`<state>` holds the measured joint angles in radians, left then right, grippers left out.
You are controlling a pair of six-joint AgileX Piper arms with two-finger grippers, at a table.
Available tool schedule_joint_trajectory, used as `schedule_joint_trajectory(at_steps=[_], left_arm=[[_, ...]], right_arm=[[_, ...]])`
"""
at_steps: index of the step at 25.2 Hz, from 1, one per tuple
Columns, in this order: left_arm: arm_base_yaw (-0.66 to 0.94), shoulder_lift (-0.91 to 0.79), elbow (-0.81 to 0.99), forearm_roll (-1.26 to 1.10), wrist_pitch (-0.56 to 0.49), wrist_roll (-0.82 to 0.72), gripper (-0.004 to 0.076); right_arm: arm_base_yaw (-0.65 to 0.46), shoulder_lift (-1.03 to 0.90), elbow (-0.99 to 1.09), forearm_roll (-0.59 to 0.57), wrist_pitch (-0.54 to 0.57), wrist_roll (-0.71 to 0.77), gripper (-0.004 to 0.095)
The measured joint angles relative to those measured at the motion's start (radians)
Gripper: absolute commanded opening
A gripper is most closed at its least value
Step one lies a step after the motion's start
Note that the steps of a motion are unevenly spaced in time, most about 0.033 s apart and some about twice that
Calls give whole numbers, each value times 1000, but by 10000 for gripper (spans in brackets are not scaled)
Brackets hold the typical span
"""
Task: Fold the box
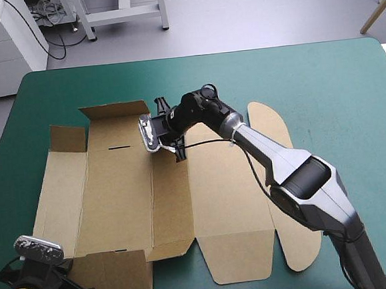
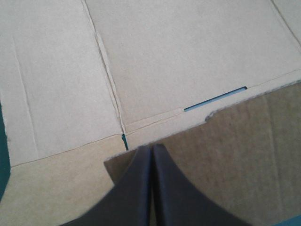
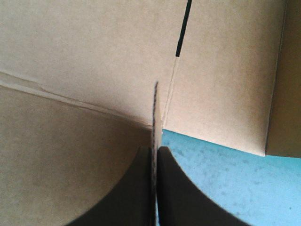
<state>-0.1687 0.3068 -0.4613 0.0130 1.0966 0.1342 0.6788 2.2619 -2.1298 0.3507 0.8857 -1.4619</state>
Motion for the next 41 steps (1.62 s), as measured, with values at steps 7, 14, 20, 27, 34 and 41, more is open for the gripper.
schedule_joint_trajectory(at_steps=[7,14,20,27,34,41], left_arm=[[0,0,0,1,0,0,-10],[0,0,0,0,-1,0,-10],[0,0,0,0,-2,0,-10],[0,0,0,0,-2,2,-10],[0,0,0,0,-2,2,-10],[0,0,0,0,-2,2,-10]], right_arm=[[2,0,0,-23,1,32,123],[14,-8,0,-92,5,123,399],[11,-59,0,-215,5,218,387],[-163,-207,0,-439,114,622,204],[-512,-419,13,-332,342,894,0],[-763,-722,294,-320,350,1059,0]])
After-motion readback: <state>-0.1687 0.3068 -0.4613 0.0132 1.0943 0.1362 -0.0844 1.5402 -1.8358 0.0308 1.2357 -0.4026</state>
